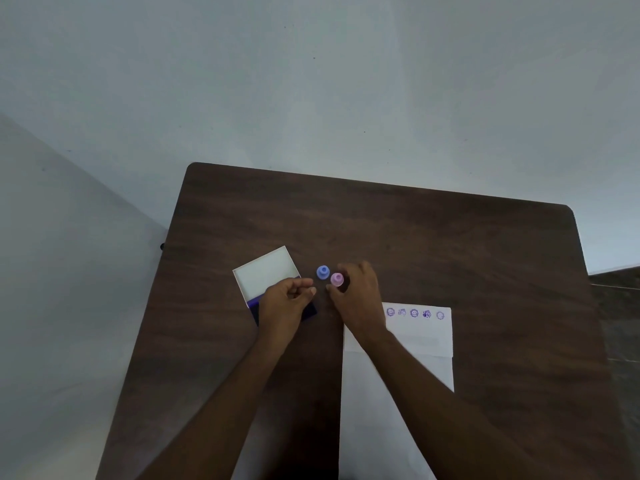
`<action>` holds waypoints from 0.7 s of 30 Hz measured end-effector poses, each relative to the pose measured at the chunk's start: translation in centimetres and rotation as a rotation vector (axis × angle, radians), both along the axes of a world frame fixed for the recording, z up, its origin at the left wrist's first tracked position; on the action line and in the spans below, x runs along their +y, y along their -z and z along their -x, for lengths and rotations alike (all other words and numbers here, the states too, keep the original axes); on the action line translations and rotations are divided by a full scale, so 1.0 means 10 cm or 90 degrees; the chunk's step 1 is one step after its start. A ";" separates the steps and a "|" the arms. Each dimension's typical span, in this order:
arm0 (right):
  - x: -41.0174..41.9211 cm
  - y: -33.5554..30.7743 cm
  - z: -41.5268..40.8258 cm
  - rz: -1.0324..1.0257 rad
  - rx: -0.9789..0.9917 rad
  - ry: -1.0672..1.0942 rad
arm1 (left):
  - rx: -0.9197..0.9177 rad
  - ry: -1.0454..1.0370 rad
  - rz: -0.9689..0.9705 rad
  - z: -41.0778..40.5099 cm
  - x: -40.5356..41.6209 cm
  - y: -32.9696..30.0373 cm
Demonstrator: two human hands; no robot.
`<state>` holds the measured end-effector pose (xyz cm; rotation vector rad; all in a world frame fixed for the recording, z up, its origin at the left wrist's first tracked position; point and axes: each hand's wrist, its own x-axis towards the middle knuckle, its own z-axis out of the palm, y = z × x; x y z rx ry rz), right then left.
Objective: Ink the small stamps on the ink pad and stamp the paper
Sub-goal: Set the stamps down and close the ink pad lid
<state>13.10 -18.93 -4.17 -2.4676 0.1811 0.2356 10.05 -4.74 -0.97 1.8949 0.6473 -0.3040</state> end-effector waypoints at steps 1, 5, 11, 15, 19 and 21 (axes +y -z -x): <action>0.01 -0.02 0.00 0.000 -0.014 -0.010 | 0.001 -0.004 0.003 0.00 0.01 -0.01; 0.08 -0.15 -0.01 -0.033 -0.074 -0.005 | -0.016 -0.024 0.029 0.05 0.13 -0.02; 0.33 -0.33 -0.07 -0.099 -0.049 -0.044 | -0.009 -0.113 0.048 0.19 0.44 -0.03; 0.52 -0.40 -0.19 -0.070 0.027 -0.129 | -0.004 -0.215 0.061 0.29 0.66 0.00; 0.65 -0.37 -0.29 -0.043 0.116 -0.195 | -0.015 -0.301 0.095 0.32 0.81 0.04; 0.70 -0.36 -0.32 -0.040 0.142 -0.200 | -0.005 -0.334 0.109 0.32 0.85 0.06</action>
